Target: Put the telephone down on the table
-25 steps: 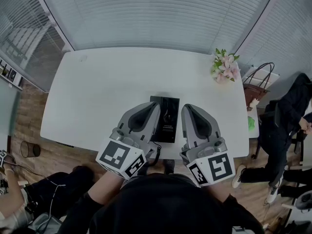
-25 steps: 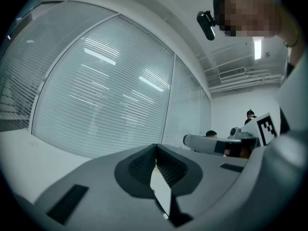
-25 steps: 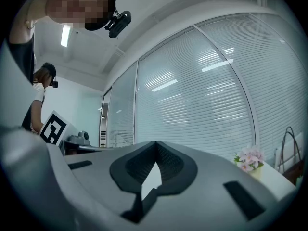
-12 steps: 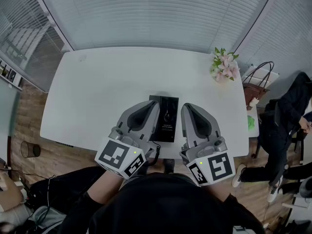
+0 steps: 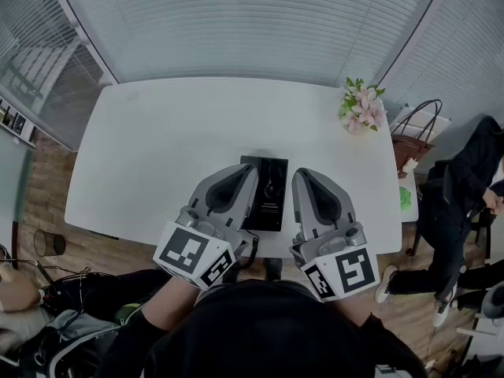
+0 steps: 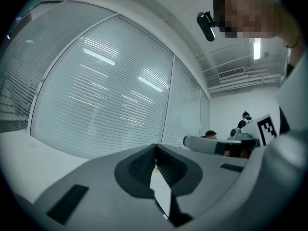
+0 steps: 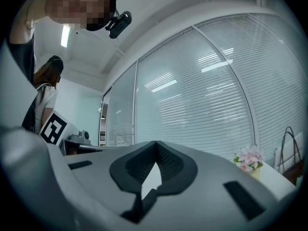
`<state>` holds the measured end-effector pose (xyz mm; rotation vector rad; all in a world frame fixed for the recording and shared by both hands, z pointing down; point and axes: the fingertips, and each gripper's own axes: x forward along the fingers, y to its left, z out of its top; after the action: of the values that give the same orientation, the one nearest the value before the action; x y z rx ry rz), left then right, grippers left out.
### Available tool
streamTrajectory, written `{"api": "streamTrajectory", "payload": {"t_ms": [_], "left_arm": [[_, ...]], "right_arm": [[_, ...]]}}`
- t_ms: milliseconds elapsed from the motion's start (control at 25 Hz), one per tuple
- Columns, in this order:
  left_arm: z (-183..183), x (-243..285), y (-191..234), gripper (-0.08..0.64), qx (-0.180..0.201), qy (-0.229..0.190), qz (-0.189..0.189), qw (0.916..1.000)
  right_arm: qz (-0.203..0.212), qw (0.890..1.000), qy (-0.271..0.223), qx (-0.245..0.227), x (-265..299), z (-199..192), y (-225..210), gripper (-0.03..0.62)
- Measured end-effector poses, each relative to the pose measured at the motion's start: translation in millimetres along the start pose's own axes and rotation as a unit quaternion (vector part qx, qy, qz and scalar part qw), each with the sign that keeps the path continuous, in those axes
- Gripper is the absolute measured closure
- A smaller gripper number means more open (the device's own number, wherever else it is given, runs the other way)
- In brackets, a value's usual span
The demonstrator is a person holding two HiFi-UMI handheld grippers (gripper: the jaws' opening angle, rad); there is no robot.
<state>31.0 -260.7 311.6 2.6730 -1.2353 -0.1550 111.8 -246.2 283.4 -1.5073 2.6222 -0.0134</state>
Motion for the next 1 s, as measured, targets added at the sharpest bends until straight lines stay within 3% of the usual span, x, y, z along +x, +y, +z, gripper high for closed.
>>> {"api": "streamTrajectory", "payload": {"t_ms": [1000], "left_arm": [[2.2,0.1,2.5,0.546,-0.015,-0.005,-0.008,0.9998]], "right_arm": [[-0.004,1.000,-0.006,0.002,2.1,-0.1,2.1,0.588]]}}
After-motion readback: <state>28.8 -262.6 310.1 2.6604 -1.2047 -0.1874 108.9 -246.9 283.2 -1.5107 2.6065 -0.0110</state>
